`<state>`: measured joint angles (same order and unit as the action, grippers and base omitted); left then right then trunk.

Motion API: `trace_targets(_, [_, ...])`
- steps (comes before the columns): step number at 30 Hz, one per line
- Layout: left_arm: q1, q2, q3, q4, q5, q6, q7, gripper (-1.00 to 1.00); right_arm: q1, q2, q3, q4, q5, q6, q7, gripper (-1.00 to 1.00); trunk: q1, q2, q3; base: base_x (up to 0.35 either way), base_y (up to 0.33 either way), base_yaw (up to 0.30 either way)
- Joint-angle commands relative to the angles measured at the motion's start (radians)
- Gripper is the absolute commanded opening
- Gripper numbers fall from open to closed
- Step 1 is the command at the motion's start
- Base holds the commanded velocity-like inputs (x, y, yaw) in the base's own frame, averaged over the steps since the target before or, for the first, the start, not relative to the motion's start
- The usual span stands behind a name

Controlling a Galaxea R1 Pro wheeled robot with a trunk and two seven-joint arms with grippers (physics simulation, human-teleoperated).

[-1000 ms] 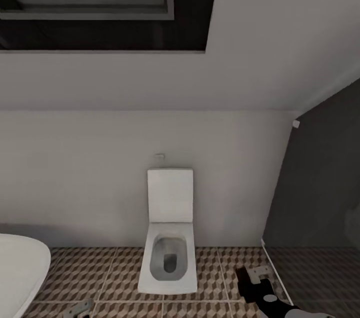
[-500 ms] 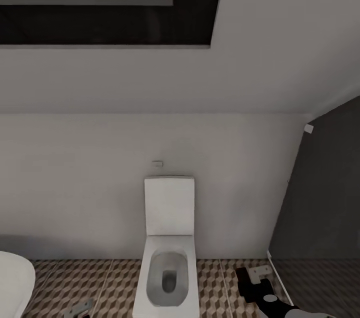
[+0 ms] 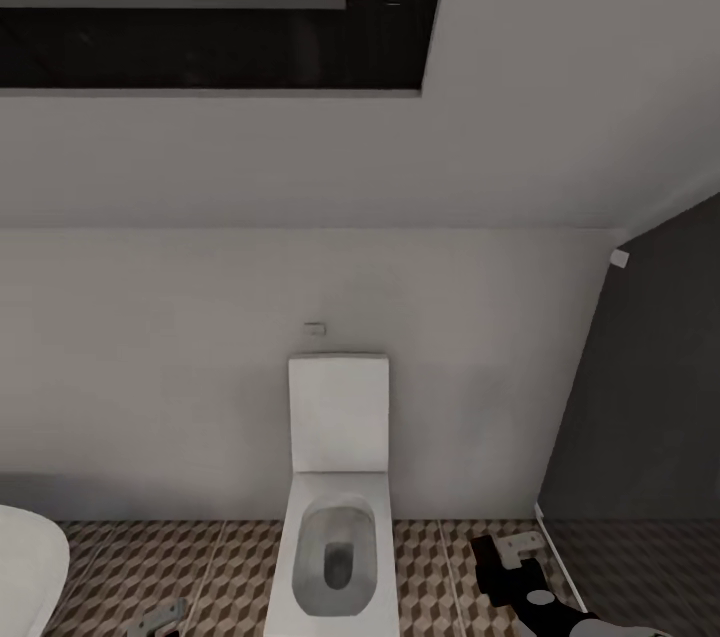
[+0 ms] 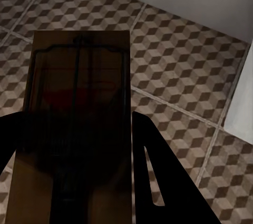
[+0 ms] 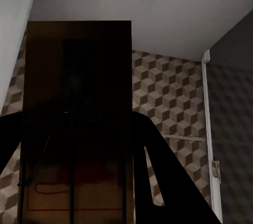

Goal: Take the four mousetraps from the cabinet in the bathroom and place them on the bathroom floor. Make sure all four end up on the same floor surface, and ensure that at least two of them are either under or directly next to the same bathroom sink.

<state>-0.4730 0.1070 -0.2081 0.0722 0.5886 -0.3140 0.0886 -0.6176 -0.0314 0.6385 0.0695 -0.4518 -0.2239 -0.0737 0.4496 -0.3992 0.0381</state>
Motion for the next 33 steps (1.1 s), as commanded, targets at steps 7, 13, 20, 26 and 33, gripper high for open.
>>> trace_targets(7, [-0.001, -0.001, -0.008, 0.003, -0.001, -0.004, 0.005, -1.00, -0.001, 0.001, 0.009, 0.003, -0.010, -0.005, 0.000, -1.00, 0.000, -0.001, 0.000, 0.000, 0.000, 0.000])
trace_targets(13, [-0.001, -0.001, -0.007, 0.003, -0.001, -0.004, 0.005, -1.00, -0.001, 0.001, 0.008, 0.003, -0.010, -0.005, 0.000, -1.00, 0.000, -0.001, 0.000, 0.050, 0.000, 0.000])
trace_targets(20, [-0.001, 0.000, -0.008, 0.003, -0.001, -0.004, 0.005, -1.00, -0.001, 0.001, 0.007, 0.003, -0.010, -0.005, 0.000, -1.00, 0.000, -0.001, 0.000, 0.151, 0.000, 0.000])
trace_targets(26, [-0.001, 0.000, -0.008, 0.003, -0.001, -0.004, 0.005, -1.00, -0.001, 0.001, 0.009, 0.003, -0.010, -0.005, 0.000, -1.00, 0.000, -0.001, 0.000, 0.016, 0.000, 0.000])
trace_targets(33, [-0.001, -0.001, -0.008, 0.003, -0.001, -0.004, 0.005, -1.00, -0.001, 0.001, 0.008, 0.003, -0.011, -0.005, 0.000, -1.00, 0.000, -0.001, 0.000, 0.001, 0.000, 0.000])
